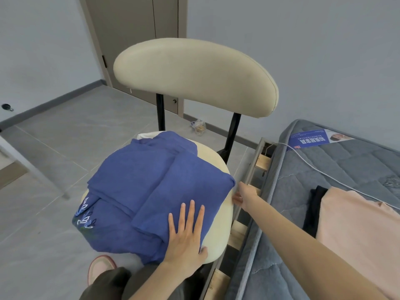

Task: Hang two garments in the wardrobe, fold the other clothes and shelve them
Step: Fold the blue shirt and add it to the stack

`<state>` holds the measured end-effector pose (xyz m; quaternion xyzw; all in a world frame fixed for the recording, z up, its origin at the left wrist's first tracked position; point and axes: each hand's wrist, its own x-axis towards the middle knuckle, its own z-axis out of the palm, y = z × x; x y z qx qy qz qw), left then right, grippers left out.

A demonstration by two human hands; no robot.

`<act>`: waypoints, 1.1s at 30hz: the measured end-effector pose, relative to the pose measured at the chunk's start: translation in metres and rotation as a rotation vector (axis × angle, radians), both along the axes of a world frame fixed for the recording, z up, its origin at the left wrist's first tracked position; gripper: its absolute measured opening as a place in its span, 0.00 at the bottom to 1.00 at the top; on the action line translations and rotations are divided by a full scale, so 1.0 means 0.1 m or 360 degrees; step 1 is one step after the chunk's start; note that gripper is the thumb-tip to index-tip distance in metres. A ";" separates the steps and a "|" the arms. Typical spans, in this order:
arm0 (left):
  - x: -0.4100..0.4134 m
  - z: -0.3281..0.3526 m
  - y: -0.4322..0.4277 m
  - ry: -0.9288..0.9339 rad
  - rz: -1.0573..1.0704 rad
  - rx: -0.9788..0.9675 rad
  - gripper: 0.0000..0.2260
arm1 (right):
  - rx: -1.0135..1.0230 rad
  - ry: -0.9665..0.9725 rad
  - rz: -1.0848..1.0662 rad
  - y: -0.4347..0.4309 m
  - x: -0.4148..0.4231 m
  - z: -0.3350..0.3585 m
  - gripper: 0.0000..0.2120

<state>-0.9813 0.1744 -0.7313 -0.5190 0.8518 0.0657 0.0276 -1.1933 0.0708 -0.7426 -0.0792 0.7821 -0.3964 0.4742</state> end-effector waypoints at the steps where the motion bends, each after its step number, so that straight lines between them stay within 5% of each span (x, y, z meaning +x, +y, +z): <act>1: -0.01 -0.04 0.01 -0.0034 0.0014 0.0047 0.42 | -0.0004 -0.0073 0.0001 0.04 0.02 0.03 0.11; 4: -0.02 -0.06 0.04 -0.0074 0.0069 0.0087 0.38 | 0.0010 -0.0160 0.0244 0.15 0.08 0.10 0.18; 8: -0.03 -0.02 0.07 -0.0121 0.0087 0.0100 0.33 | -0.0118 -0.0300 0.0384 0.14 0.16 0.17 0.16; 22: 0.03 0.26 0.10 -0.0229 -0.0051 0.0273 0.26 | -0.0507 -0.0271 -0.0102 0.07 0.23 0.40 0.13; 33: -0.15 0.65 0.42 0.0165 -0.0194 0.0599 0.25 | -0.0623 -0.0025 -0.0327 0.48 -0.06 0.73 0.13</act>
